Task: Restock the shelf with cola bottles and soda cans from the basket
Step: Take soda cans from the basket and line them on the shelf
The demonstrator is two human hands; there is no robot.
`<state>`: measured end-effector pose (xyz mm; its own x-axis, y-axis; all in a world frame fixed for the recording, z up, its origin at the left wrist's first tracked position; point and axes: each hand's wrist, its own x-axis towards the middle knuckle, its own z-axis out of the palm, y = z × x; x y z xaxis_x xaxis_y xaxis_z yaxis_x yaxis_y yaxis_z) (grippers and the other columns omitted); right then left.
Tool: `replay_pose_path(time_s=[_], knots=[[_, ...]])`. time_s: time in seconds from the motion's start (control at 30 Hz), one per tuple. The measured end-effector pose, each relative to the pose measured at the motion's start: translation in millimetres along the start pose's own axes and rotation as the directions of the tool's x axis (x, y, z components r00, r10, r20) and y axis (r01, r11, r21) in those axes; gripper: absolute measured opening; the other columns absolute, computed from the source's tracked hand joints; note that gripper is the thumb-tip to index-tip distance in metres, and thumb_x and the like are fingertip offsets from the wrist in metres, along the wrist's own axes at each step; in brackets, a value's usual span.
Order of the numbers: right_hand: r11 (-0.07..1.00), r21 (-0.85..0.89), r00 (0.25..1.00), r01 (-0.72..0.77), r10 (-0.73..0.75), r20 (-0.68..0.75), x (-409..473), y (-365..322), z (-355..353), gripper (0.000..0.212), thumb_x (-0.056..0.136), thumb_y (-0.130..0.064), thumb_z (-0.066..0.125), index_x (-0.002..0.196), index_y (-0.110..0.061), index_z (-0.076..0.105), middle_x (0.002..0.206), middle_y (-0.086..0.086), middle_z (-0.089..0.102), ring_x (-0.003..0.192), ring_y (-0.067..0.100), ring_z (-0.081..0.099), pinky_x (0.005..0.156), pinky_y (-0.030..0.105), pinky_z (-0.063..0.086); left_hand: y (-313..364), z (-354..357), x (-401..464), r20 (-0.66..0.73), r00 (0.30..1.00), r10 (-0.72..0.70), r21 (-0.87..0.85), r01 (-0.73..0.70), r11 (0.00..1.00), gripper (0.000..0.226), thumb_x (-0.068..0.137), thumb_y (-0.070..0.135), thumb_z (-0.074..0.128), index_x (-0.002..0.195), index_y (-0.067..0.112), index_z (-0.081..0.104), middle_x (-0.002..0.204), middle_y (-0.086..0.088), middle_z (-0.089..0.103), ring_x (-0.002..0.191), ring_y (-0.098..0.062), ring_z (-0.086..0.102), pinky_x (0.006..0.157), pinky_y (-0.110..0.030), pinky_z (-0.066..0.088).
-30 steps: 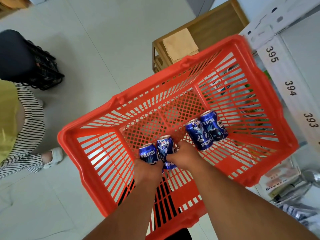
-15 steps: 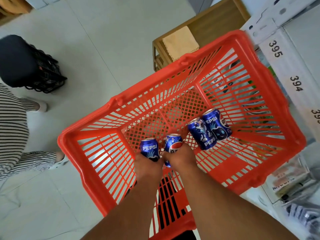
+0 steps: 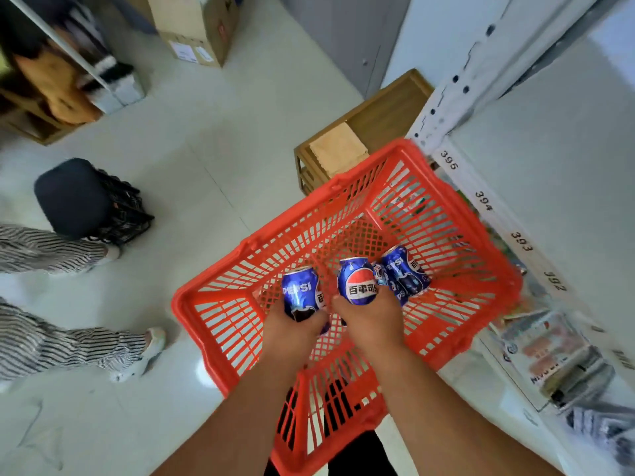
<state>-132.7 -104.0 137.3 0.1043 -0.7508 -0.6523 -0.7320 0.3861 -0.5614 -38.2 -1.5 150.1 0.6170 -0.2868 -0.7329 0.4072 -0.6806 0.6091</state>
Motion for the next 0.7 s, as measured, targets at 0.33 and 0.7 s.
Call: replay_pose_path(time_s=[0.33, 0.7], knots=[[0.948, 0.228, 0.955, 0.223, -0.166, -0.245, -120.2, -65.3, -111.0, 0.038, 0.067, -0.035, 0.096, 0.086, -0.03, 0.064, 0.082, -0.016, 0.07, 0.071, -0.01, 0.063, 0.058, 0.009, 0.044, 123.8, -41.0, -92.0, 0.471, 0.81, 0.35, -0.233, -0.269, 0.935, 0.033, 0.094, -0.007, 0.066, 0.119, 0.013, 0.069, 0.099, -0.008, 0.08, 0.087, -0.024, 0.076, 0.069, -0.032, 0.059], [0.807, 0.484, 0.782, 0.338, 0.045, -0.622, -293.6, -13.3, -174.7, 0.047, 0.076, -0.038, 0.088, 0.112, -0.023, 0.062, 0.098, -0.002, 0.075, 0.083, 0.012, 0.074, 0.073, 0.032, 0.062, 135.8, -42.3, -241.2, 0.903, 0.33, 0.276, -0.157, -0.345, 0.925, 0.065, 0.08, 0.014, 0.089, 0.136, 0.012, 0.056, 0.12, -0.019, 0.075, 0.111, -0.038, 0.073, 0.102, -0.057, 0.055]])
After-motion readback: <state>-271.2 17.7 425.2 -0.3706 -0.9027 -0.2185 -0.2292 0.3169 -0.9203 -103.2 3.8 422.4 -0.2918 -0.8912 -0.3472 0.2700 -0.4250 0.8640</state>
